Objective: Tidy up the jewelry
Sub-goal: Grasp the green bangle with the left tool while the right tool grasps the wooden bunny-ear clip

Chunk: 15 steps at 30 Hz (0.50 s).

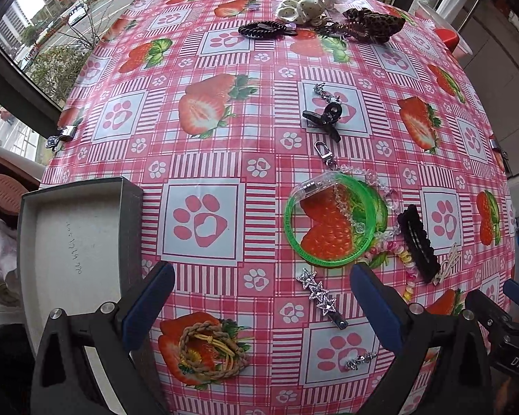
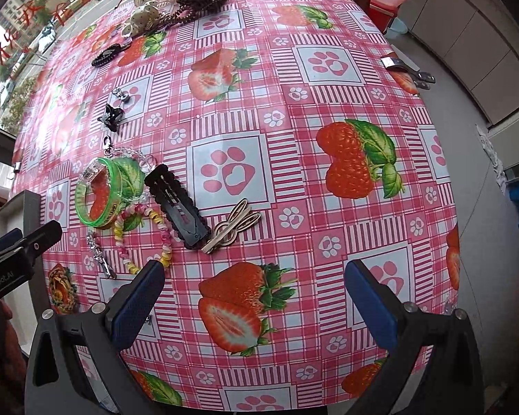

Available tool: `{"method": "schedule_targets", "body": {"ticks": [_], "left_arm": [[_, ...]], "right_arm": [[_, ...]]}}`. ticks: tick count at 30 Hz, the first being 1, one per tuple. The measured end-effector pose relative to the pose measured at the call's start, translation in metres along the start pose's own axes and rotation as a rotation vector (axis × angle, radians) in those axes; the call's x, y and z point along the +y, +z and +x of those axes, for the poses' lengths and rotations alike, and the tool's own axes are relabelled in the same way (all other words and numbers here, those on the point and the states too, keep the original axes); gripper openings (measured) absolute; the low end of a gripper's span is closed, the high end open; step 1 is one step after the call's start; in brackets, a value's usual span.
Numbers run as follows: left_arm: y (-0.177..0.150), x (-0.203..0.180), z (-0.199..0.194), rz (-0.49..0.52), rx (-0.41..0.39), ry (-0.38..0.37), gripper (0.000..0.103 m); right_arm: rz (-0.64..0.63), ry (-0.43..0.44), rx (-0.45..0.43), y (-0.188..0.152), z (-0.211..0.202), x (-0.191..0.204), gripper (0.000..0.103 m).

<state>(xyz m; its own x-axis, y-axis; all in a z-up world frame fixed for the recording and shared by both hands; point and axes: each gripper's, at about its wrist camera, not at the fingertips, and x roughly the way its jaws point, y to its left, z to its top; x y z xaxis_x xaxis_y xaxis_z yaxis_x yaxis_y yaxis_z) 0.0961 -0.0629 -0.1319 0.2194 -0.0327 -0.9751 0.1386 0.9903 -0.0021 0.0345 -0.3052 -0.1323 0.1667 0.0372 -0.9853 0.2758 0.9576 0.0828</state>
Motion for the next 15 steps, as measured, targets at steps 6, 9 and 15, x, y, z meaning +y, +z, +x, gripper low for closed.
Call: {"method": "schedule_targets", "body": {"ticks": [6, 9, 15], "left_arm": [[0.013, 0.001, 0.026, -0.035, -0.002, -0.01, 0.098], [0.017, -0.001, 0.036, -0.037, 0.0, -0.012, 0.088], [0.019, -0.007, 0.049, -0.032, 0.012, 0.001, 0.078]], "right_arm": [[0.005, 0.023, 0.008, -0.001, 0.021, 0.004, 0.087], [0.021, 0.034, 0.008, -0.001, 0.029, 0.008, 0.075], [0.009, -0.003, -0.012, 0.003, 0.037, 0.02, 0.06]]}}
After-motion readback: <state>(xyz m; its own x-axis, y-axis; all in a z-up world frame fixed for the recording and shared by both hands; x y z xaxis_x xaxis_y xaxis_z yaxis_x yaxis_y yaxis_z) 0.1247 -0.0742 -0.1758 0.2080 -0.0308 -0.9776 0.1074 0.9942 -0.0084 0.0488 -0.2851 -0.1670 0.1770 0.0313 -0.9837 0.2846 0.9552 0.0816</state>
